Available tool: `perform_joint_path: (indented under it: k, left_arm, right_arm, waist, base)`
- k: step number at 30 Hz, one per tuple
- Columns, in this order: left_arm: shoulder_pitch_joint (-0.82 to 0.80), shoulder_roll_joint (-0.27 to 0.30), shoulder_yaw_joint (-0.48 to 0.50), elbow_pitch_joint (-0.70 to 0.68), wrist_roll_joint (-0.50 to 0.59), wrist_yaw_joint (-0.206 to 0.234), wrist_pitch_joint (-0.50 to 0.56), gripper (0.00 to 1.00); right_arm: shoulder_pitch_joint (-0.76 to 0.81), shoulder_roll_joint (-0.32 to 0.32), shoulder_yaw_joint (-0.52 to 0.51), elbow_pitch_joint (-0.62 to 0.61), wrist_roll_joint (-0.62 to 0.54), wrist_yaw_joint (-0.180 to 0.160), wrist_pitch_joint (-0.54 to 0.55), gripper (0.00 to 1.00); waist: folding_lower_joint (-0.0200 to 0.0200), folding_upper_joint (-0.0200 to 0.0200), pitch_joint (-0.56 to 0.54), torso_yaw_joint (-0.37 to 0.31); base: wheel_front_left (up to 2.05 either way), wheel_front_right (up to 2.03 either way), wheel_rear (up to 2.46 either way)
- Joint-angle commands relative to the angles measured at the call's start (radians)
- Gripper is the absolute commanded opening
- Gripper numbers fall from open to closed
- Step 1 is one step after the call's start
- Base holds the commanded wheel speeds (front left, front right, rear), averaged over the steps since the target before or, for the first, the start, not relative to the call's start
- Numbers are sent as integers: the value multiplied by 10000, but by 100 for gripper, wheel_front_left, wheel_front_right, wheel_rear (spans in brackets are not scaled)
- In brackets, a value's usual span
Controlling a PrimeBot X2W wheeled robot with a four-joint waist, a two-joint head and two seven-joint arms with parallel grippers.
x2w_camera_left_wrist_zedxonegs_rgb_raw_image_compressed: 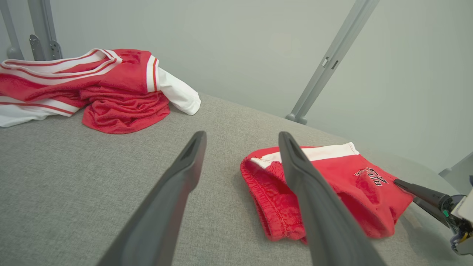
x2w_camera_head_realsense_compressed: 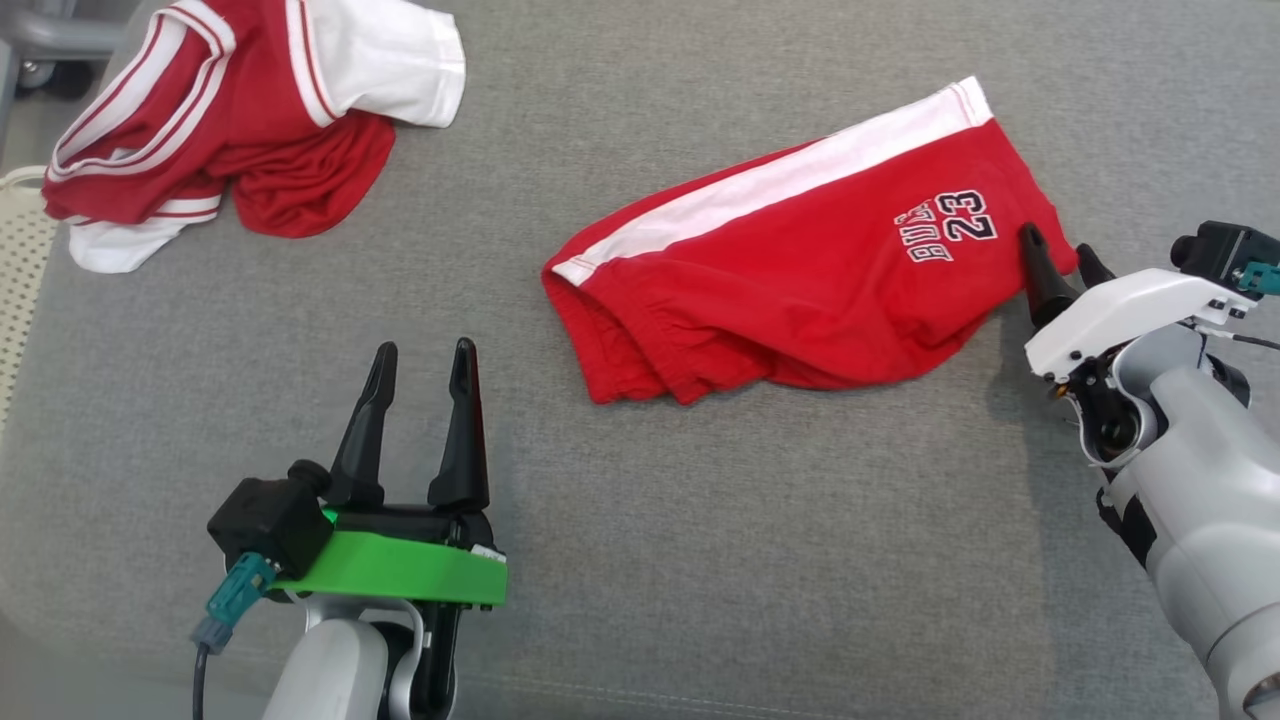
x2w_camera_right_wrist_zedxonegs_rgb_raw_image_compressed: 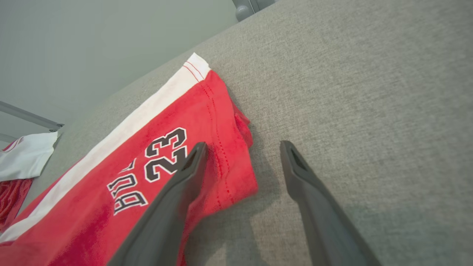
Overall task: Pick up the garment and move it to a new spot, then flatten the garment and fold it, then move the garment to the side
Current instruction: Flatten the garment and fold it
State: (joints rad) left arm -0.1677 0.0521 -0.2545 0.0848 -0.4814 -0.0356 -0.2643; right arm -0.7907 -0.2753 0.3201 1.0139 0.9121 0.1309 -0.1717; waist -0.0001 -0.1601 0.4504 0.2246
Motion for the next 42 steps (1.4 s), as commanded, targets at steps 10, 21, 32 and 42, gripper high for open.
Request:
perform_joint_path:
  k: [10, 21, 32, 42]
  left_arm:
    - [151, -9, 2, -31, -245, 56, 3, 100]
    - [289, -9, 93, -47, -152, 141, 3, 100]
    - [568, -6, 116, 8, 32, 31, 3, 100]
    - [646, -5, 50, -94, 176, -25, 3, 100]
  right_arm:
    - [-979, 110, -142, 1669, 204, -2, 653, 41]
    - [-1087, -5, 192, 1520, 0, -2, -150, 0]
    - [-285, -791, 831, 896, -161, -3, -427, 0]
    - [649, -1238, 390, 790, 438, -2, -768, 0]
  waist:
    - [1, 1, 167, 651]
    - [1, 1, -102, 298]
    - [1, 1, -624, -729]
    - [1, 1, -747, -1373]
  base:
    - [0, 0, 0]
    - [0, 0, 0]
    - [0, 0, 0]
    - [0, 0, 0]
